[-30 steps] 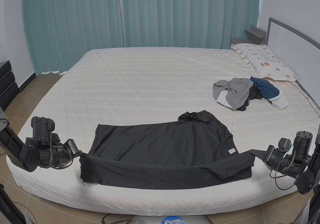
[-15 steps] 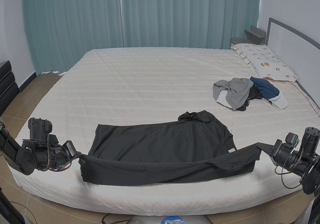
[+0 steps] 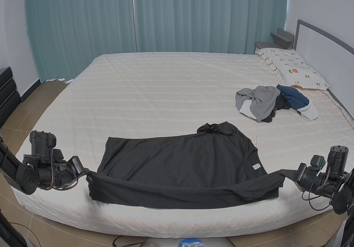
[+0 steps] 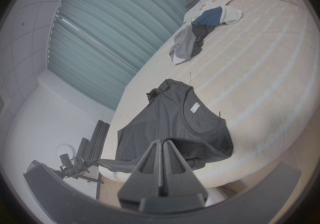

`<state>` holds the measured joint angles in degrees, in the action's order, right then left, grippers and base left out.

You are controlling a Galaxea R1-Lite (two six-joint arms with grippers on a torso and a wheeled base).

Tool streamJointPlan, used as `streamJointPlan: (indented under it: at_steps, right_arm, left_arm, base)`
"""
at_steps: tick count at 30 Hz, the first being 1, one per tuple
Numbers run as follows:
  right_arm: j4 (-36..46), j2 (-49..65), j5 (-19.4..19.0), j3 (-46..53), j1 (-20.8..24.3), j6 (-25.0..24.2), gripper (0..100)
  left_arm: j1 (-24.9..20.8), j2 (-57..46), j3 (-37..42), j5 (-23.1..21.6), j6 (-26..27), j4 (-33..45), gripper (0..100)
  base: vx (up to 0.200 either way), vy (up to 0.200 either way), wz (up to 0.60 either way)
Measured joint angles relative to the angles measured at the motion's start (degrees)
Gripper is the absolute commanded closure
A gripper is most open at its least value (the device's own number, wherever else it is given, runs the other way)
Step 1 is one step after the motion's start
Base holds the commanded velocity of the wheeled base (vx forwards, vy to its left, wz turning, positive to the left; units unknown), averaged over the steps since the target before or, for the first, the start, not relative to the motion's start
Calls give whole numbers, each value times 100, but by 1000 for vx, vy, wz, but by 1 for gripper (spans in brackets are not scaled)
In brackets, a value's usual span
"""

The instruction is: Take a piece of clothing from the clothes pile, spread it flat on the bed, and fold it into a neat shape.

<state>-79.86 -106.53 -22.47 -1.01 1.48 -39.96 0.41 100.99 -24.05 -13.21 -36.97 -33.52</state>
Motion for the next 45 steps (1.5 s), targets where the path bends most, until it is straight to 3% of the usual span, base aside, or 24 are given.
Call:
streamJointPlan:
  at_steps: [7, 20, 45]
  right_arm:
    - [585, 160, 0, 2, 6, 193, 100]
    - [574, 155, 20, -20, 15, 257, 100]
    - [552, -1428, 88, -1431, 17, 228, 100]
  left_arm:
    - [-1, -85, 168, 6, 178, 5, 100]
    - [-9, 6, 104, 13, 206, 24, 100]
    - [10, 1676, -1189, 66, 161, 16, 100]
  base:
    - [0, 0, 0]
    - [0, 0, 0]
    - [0, 0, 0]
